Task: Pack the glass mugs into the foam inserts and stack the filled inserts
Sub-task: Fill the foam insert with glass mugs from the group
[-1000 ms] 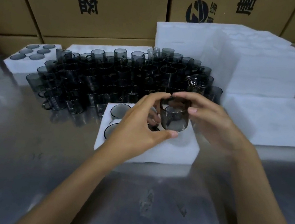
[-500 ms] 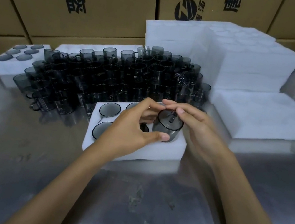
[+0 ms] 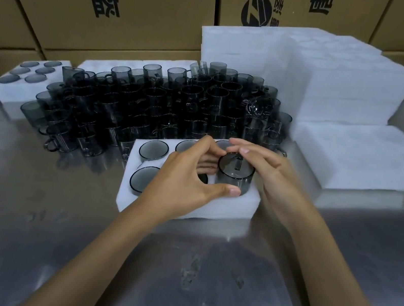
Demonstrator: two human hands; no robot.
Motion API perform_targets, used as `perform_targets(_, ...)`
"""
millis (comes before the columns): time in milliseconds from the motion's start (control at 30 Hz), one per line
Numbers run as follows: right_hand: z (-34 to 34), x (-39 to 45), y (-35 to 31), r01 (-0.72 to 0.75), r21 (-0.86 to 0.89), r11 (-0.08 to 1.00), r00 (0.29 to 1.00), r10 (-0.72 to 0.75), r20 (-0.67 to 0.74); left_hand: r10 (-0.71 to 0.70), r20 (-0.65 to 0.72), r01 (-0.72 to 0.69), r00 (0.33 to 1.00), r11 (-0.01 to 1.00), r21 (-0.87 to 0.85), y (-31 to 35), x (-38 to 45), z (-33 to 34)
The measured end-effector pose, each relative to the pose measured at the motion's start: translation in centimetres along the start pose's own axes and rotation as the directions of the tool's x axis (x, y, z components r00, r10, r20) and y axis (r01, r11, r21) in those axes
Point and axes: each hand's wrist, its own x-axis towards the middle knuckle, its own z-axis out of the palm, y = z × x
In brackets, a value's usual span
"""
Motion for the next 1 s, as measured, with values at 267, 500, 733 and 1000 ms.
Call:
perform_targets(267,-0.9,-0.3,-0.2,-0.148,0.014,0.989,0.988,0.147,0.044,-0.008,0.034,0.005,0.999,0.996,0.090,0.0,-0.1,0.0)
perform_targets(500,-1.0,-0.8,0.0,-0.181,0.087,0.980,0.982,0.175,0.077,0.019,0.078,-0.039,0.997,0.967,0.250,0.1,-0.2,0.0)
perform_targets(733,-0.7,-0.7,0.0,-0.184,0.051,0.982,0.982,0.181,0.055,0.038,0.111,-0.077,0.993,0.925,0.373,-0.3,-0.3,0.0)
perform_targets(1000,-1.2,-1.1,-0.5,-0.174,0.027,0.984,0.979,0.170,0.112,0.020,0.001,-0.020,1.000,0.982,0.186,-0.4,-0.4,0.0)
